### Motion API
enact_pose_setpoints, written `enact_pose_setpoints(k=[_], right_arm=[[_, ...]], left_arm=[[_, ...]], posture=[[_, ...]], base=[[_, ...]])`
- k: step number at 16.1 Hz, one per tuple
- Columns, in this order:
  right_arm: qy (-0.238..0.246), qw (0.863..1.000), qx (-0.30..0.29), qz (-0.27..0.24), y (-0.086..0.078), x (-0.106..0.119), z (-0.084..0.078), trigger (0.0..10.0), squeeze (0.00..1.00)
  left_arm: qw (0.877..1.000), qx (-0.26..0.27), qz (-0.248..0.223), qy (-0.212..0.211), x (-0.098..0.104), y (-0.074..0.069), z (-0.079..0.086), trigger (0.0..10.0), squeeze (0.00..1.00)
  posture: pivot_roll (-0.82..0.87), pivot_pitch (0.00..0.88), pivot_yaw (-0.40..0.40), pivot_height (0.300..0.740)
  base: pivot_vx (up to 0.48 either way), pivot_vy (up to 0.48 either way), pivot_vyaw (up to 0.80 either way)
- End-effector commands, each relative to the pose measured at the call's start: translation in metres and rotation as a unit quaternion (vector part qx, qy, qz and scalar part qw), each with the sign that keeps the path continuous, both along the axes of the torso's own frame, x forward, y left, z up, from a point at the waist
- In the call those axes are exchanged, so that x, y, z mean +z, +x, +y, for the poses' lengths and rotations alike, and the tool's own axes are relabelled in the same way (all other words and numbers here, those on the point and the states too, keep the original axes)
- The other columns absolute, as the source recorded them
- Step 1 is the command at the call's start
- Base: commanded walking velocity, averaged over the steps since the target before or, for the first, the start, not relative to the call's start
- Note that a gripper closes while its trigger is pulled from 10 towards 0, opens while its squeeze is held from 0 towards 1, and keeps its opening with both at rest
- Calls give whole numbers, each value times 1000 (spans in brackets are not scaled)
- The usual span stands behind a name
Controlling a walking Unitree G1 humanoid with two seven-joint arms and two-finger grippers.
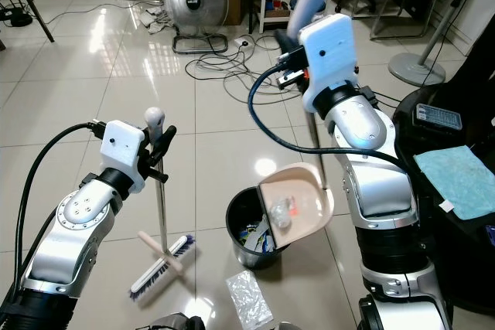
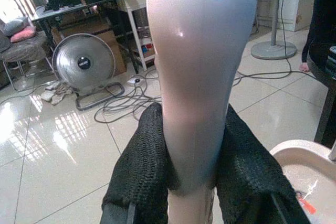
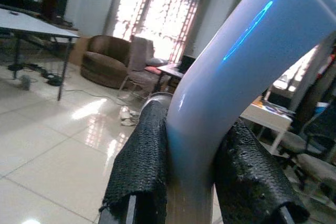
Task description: Sweep floor
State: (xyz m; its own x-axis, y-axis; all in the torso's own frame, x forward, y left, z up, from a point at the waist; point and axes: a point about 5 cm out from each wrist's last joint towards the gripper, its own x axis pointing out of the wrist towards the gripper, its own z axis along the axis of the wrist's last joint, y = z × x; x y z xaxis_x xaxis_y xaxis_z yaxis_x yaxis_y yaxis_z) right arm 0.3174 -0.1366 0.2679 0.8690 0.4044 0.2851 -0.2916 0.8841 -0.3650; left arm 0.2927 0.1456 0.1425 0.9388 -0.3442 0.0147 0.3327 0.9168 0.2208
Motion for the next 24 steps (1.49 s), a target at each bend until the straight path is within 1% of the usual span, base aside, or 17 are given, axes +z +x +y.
enact_pose_setpoints(k=[1,3,4,6,7,10,13,16,18,19,20,21,22,23,24], right_arm=[[-14,999,24,-19,-5,10,5,10000,0],[-43,996,69,-32,-11,13,13,10000,0],[-51,995,80,-34,-13,13,15,10000,0],[-87,990,100,-40,-16,13,19,10000,0],[-95,989,103,-45,-17,13,20,10000,0],[-84,987,116,-67,-20,19,23,10000,0],[-69,987,129,-68,-22,21,25,10000,0],[-71,984,149,-64,-25,20,30,10000,0],[-87,984,142,-70,-25,20,30,10000,0],[-91,984,132,-74,-24,21,27,10000,0],[-87,989,67,-102,-21,39,2,10000,0],[-86,989,32,-114,-21,47,-11,10000,0],[-69,990,-19,-124,-23,56,-32,10000,0],[-48,987,-77,-130,-25,62,-53,10000,0],[-36,986,-101,-130,-27,63,-62,10000,0]], left_arm=[[1000,-5,-27,2,13,2,-2,10000,0],[1000,-5,-29,1,13,2,-2,10000,0],[1000,-6,-30,1,13,2,-2,10000,0],[1000,-6,-31,0,14,3,-3,10000,0],[999,-7,-31,0,14,3,-4,10000,0],[999,-7,-33,0,14,3,-4,10000,0],[999,-6,-34,-1,15,4,-3,10000,0],[999,-8,-34,-1,15,4,-4,10000,0],[999,-8,-34,-1,15,4,-5,10000,0],[999,-7,-34,-1,15,4,-4,10000,0],[1000,1,-30,2,13,5,-3,10000,0],[1000,1,-31,4,14,5,-2,10000,0],[1000,2,-31,3,14,4,-2,10000,0],[1000,1,-29,1,13,3,-1,10000,0],[1000,1,-28,1,13,3,-1,10000,0]], posture=[[-38,72,12,740],[-40,72,14,740],[-41,71,15,740],[-42,70,14,740],[-42,71,14,740],[-42,71,15,740],[-42,71,18,740],[-43,71,19,740],[-42,71,18,740],[-42,70,18,740],[-42,70,14,740],[-44,70,12,740],[-46,71,11,740],[-46,71,11,740],[-49,72,11,740]], base=[[0,0,0],[0,0,0],[0,0,0],[0,0,0],[0,0,0],[0,0,0],[0,0,0],[0,0,0],[0,0,0],[0,0,0],[0,0,0],[0,0,0],[0,0,0],[0,0,0],[0,0,0]])
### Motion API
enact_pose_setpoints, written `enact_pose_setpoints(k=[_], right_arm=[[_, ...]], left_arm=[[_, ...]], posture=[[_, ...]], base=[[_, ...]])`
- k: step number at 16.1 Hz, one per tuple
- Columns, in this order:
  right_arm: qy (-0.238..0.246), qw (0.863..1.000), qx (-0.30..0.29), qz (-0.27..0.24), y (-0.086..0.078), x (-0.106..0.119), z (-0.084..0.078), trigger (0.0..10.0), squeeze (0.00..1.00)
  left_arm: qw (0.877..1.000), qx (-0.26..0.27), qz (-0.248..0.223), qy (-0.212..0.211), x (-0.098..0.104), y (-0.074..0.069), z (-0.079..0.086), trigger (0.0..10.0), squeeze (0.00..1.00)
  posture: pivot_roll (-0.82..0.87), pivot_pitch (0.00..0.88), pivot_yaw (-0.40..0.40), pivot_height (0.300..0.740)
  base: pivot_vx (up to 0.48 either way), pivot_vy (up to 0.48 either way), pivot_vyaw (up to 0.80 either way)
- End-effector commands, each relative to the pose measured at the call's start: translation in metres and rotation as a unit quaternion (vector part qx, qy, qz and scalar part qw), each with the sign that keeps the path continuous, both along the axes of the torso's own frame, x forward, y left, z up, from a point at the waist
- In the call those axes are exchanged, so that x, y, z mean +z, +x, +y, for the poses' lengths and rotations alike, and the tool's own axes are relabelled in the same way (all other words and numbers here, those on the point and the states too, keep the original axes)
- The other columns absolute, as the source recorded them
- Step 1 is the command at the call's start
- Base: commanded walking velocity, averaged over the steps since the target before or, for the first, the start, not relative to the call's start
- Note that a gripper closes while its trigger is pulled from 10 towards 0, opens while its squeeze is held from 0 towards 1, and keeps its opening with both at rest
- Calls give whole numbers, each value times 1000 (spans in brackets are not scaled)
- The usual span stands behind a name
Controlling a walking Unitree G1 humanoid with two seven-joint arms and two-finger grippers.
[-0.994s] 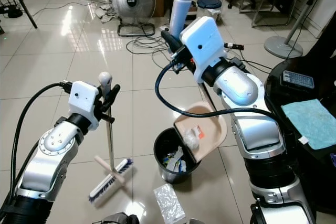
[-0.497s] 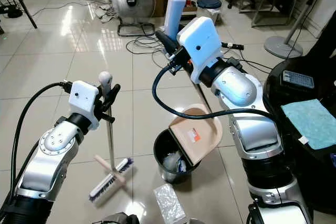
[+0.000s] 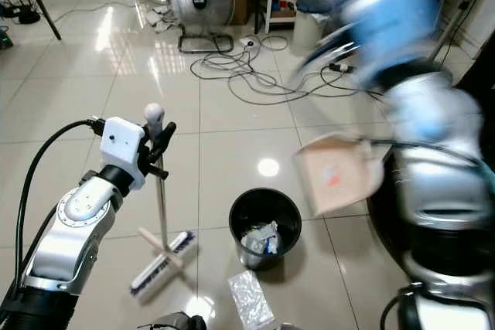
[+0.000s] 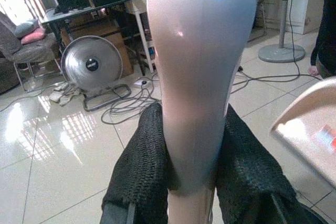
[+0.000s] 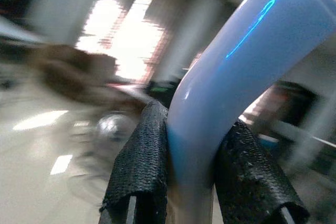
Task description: Sweep floor
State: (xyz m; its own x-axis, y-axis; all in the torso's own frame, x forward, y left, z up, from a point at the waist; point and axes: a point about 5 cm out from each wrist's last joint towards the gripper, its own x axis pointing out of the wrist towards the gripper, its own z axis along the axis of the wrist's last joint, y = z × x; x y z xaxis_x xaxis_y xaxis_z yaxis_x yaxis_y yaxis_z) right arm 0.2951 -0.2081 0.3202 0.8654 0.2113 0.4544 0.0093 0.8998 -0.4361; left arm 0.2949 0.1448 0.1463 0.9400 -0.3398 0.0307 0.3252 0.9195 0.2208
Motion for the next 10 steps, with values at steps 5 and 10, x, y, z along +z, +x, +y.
enact_pose_setpoints(k=[5,10], right_arm=[[100,986,-135,25,-25,-36,-47,10000,0],[75,982,-154,83,-32,-78,-38,10000,0]], left_arm=[[1000,-16,-5,9,4,-2,-1,10000,0],[1000,-24,-1,15,2,-5,-2,10000,0]], posture=[[-48,70,16,740],[-40,64,10,740]], base=[[0,0,0],[0,0,0]])
